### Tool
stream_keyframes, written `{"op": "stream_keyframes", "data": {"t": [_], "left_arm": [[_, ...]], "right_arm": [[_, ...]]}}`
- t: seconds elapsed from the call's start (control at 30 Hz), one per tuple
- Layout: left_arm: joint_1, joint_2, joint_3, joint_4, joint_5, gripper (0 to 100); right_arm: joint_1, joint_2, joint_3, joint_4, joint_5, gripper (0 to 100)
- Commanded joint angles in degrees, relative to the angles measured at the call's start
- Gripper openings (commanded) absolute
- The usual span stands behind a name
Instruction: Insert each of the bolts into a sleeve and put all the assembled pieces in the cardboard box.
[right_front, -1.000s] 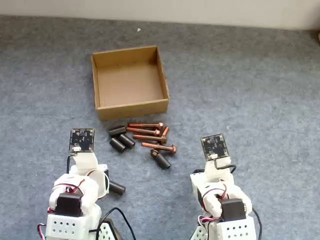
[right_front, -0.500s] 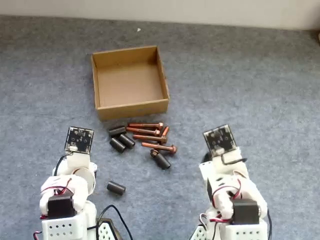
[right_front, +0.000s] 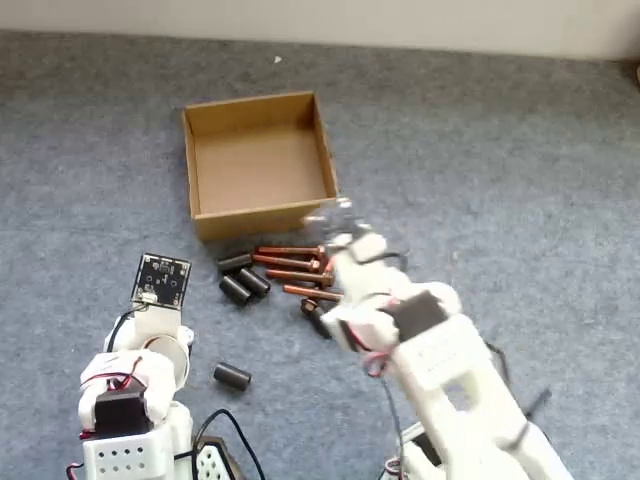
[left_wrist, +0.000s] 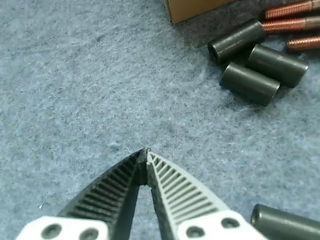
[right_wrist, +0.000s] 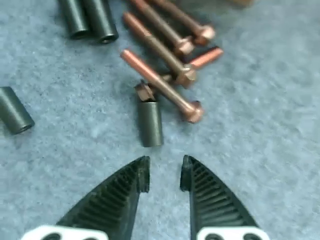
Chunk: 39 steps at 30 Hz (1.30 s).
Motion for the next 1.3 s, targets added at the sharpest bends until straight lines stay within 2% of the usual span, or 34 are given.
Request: {"op": "stream_keyframes", "data": {"t": [0.0,0.27,0.53,0.73,0.83,0.9,1.03,1.2,1.27], "left_arm": [[-0.8,0.0,-0.5,0.2,-0.9,1],[-0.8,0.0,-0.1,0.1,-0.9,1],[-0.8,0.0,0.1,0.0,-1.0,1],[-0.8,0.0,0.1,0.1,-1.0,1],[-0.8,0.0,0.1,0.2,-1.0,1],[-0.8,0.0,0.1,0.2,-1.0,1],[-0.8,0.0,0.1,0.4,-1.0,1],[-0.8,0.0,-0.6,0.1,-1.1,1],[-0.8,0.0,-1.4,0.2,-3.3,1]], "right_arm": [[-2.8,8.2,-3.4,-6.6,-0.9,11.1],[-2.8,23.2,-6.9,-11.1,-0.6,11.1],[-4.1,30.7,-10.1,-11.3,-0.6,11.1],[-4.8,35.6,-9.7,-17.7,-0.7,11.0],[-4.8,36.7,-9.7,-17.6,-0.6,5.4],[-4.7,36.1,-9.6,-17.5,-0.6,0.1],[-4.7,30.2,-9.6,-11.1,-0.6,0.5],[-3.4,12.8,-6.5,-5.3,-0.7,0.5],[-1.6,5.1,-3.8,-4.4,-0.8,0.5]]}}
